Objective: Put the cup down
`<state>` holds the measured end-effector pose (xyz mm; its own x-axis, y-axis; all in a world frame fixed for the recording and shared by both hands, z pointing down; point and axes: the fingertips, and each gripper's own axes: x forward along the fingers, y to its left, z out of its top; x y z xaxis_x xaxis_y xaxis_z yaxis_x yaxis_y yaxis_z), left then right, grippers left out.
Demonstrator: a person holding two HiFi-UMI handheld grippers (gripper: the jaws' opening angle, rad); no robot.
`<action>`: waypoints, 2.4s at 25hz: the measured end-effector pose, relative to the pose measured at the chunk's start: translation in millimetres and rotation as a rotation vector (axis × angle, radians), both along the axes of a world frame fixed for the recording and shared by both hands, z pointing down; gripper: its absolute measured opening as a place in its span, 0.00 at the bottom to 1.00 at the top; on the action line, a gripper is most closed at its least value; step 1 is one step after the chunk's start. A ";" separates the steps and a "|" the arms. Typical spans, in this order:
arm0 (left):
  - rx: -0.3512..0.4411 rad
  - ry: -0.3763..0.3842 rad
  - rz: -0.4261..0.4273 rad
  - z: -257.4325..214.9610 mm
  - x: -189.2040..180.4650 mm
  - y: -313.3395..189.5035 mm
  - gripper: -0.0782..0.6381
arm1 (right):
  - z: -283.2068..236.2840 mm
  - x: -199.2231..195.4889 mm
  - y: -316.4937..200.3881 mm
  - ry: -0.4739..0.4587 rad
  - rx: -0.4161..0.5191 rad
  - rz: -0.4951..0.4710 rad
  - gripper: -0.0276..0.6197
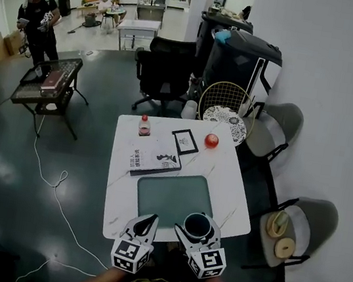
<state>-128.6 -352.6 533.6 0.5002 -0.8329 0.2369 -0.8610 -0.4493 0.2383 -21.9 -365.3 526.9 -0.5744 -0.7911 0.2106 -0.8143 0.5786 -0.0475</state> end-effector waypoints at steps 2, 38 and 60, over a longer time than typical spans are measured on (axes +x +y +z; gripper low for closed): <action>-0.004 -0.004 -0.009 0.8 0.3 -4.8 0.12 | 3.6 1.3 -7.1 -0.003 -0.002 -0.002 0.63; -0.165 -0.108 -0.077 89.2 39.1 -88.9 0.12 | 117.3 9.9 -111.2 -0.008 -0.047 -0.083 0.63; -0.198 -0.089 -0.096 108.5 31.3 -101.5 0.12 | 168.7 -2.4 -120.9 0.063 -0.149 -0.100 0.64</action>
